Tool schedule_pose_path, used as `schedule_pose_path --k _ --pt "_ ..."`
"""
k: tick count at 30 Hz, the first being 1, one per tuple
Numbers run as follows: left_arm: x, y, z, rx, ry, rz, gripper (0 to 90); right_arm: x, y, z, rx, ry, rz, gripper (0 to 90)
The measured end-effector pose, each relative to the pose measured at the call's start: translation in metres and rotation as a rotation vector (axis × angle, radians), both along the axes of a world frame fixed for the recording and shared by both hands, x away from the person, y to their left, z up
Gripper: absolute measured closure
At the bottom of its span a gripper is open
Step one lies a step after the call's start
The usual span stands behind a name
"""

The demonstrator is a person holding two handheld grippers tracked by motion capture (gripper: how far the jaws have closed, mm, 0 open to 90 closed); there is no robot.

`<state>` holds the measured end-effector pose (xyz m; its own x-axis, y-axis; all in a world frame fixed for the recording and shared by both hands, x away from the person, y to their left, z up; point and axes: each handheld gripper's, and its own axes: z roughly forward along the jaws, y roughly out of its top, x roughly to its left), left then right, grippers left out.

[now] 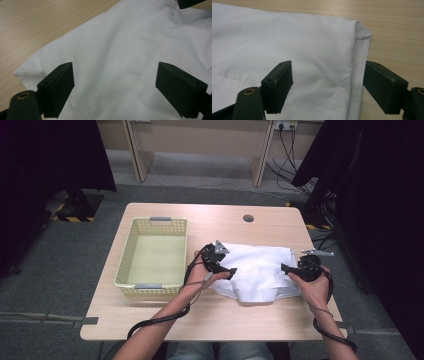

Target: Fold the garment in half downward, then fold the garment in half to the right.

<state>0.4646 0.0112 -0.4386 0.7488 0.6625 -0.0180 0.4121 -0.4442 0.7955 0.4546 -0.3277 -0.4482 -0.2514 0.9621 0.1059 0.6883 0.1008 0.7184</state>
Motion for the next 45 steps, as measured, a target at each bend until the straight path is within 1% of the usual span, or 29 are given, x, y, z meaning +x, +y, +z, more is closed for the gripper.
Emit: schedule_pose_path --k 3,9,14,18,20,23,27,33,39,41,43,45 --pt "-0.001 0.001 0.002 -0.012 -0.012 0.016 13.8 -0.003 -0.007 0.001 0.022 -0.006 -0.022 20.1" --pt "-0.002 0.004 0.005 -0.013 -0.033 0.034 14.1 -0.006 -0.013 0.002 0.034 -0.008 -0.042 19.7" --pt "-0.003 0.005 0.004 -0.005 -0.026 0.029 14.7 -0.007 -0.013 0.003 0.036 -0.009 -0.045 19.7" --pt "-0.003 0.006 0.004 -0.008 -0.023 0.031 15.1 -0.006 -0.011 0.003 0.032 -0.006 -0.042 19.6" --pt "-0.003 0.007 0.003 -0.002 -0.019 0.035 15.2 -0.005 -0.011 0.003 0.03 0.0 -0.04 19.7" --pt "-0.003 0.009 0.002 0.0 -0.019 0.038 15.8 -0.006 -0.01 0.004 0.034 -0.006 -0.039 19.7" --pt "-0.003 0.008 0.002 0.001 -0.015 0.038 15.8 -0.005 -0.01 0.002 0.034 0.006 -0.034 19.8" --pt "-0.002 0.009 0.0 0.003 -0.011 0.047 15.8 -0.006 -0.012 0.002 0.041 0.005 -0.042 19.6" --pt "-0.002 0.011 -0.003 0.008 0.001 0.053 15.9 -0.005 -0.012 0.001 0.038 0.017 -0.046 19.6" --pt "-0.002 0.012 -0.005 0.008 0.007 0.059 15.9 -0.004 -0.012 0.001 0.033 0.013 -0.041 19.5" --pt "-0.001 0.013 -0.006 0.009 0.012 0.067 15.9 -0.003 -0.01 0.0 0.03 0.022 -0.038 19.2" --pt "0.0 0.014 -0.008 0.02 0.021 0.076 16.0 0.0 -0.009 -0.002 0.021 0.036 -0.036 18.8"
